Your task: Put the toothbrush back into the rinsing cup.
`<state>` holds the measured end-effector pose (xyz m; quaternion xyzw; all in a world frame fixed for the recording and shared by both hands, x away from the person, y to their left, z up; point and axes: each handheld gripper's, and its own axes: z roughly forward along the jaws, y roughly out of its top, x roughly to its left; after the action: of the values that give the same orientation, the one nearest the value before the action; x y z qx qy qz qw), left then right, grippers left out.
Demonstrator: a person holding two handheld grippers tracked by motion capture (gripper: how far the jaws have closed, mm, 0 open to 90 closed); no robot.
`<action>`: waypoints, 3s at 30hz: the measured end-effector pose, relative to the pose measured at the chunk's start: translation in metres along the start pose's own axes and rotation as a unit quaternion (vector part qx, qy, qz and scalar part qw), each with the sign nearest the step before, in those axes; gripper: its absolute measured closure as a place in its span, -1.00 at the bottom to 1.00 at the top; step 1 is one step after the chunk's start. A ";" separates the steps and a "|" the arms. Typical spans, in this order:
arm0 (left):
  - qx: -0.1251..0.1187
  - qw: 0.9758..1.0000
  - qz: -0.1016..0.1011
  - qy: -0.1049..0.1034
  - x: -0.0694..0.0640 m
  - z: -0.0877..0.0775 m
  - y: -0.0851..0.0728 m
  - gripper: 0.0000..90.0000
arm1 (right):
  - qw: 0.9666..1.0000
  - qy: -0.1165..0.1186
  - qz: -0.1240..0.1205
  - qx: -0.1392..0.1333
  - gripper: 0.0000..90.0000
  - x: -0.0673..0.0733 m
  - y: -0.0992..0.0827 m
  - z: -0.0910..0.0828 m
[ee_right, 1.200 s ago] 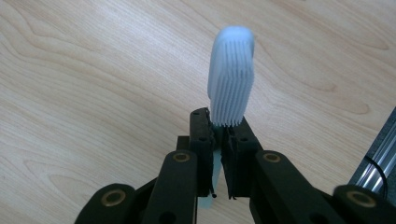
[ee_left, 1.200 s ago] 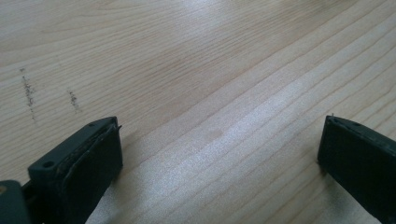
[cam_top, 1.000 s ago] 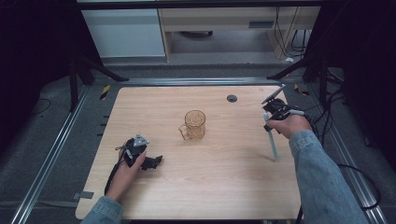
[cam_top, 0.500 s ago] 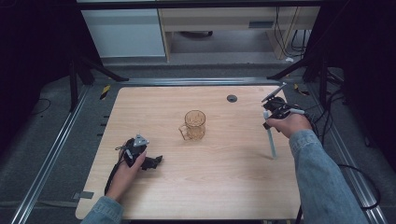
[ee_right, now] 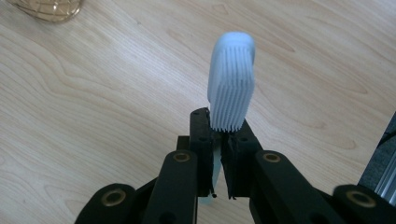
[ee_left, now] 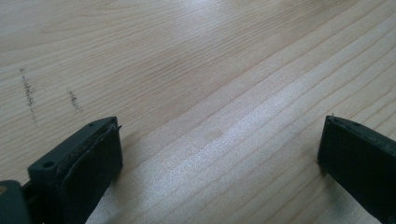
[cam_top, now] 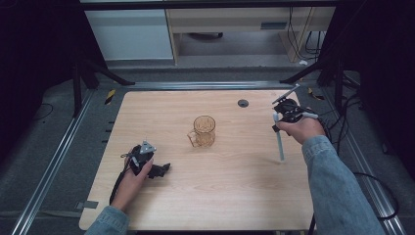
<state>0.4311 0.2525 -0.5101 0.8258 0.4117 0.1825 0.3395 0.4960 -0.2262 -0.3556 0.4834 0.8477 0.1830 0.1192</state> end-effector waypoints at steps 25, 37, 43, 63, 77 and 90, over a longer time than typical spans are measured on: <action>-0.001 1.000 -0.001 0.001 0.000 0.000 0.000 -1.00 | 0.986 0.046 -0.043 -0.155 0.85 0.053 0.030 -0.023; 0.000 1.000 -0.002 0.000 0.000 0.000 0.000 -1.00 | 0.972 0.066 -0.049 -0.222 0.85 0.070 0.036 -0.031; -0.003 1.000 -0.004 0.001 -0.001 0.000 0.000 -1.00 | 0.965 0.079 -0.053 -0.245 0.85 0.082 0.040 -0.037; -0.001 1.000 -0.002 0.000 0.000 0.000 0.000 -1.00 | 0.943 0.100 -0.059 -0.311 0.85 0.114 0.051 -0.047; -0.001 1.000 0.000 0.000 0.000 0.000 0.000 -1.00 | 0.931 0.104 -0.068 -0.343 0.85 0.138 0.058 -0.049; -0.001 1.000 -0.001 0.000 0.000 0.000 0.000 -1.00 | 0.926 0.100 -0.066 -0.358 0.85 0.152 0.065 -0.046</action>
<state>0.4311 0.2522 -0.5102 0.8246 0.4127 0.1829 0.3408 0.4525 -0.0735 -0.2899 0.3303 0.7636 0.5134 0.2103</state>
